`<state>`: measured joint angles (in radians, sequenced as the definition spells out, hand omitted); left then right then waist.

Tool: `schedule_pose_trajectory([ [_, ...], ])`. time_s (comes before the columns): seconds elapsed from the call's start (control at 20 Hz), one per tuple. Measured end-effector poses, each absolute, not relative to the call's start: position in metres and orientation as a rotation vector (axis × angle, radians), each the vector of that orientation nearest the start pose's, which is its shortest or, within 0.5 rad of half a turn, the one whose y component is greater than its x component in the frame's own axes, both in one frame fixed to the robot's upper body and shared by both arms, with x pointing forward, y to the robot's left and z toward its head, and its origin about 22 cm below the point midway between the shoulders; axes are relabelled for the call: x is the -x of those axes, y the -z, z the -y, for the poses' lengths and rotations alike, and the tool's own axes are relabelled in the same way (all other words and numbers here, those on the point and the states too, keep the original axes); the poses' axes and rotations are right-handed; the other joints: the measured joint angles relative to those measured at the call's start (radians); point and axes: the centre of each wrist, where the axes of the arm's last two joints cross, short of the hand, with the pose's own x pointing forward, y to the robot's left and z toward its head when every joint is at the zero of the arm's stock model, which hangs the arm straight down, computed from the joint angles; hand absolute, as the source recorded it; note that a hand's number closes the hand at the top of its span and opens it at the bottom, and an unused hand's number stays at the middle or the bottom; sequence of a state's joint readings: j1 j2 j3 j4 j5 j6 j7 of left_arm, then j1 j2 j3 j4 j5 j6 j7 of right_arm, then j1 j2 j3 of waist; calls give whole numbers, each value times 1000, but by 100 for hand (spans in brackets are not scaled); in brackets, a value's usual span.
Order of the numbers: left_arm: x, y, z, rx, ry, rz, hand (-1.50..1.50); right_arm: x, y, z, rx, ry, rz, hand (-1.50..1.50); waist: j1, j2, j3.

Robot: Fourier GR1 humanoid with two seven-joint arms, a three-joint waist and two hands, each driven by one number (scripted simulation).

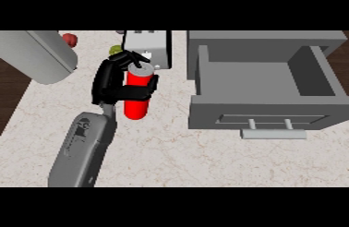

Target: Pick up the can, place it into the drawer and close the drawer

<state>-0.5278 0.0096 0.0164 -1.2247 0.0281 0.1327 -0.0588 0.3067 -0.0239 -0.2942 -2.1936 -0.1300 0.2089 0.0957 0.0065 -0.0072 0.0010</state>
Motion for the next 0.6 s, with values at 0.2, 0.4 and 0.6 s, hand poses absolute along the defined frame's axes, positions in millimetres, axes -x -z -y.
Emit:
schedule_pose_trajectory([
  [0.2, -353, -98, -143, 57, 83, 1764, 150, -135, -98, 306, 199, 43, 1828, -150, -7, 2, 0],
  [0.4, -355, -128, -115, 63, 123, 1782, 150, -138, -102, 311, 194, 35, 1832, -150, -13, 5, -1],
  [0.6, -361, -158, -87, 52, 149, 1813, 150, -138, -100, 310, 195, 41, 1835, -150, -19, 6, -1],
])
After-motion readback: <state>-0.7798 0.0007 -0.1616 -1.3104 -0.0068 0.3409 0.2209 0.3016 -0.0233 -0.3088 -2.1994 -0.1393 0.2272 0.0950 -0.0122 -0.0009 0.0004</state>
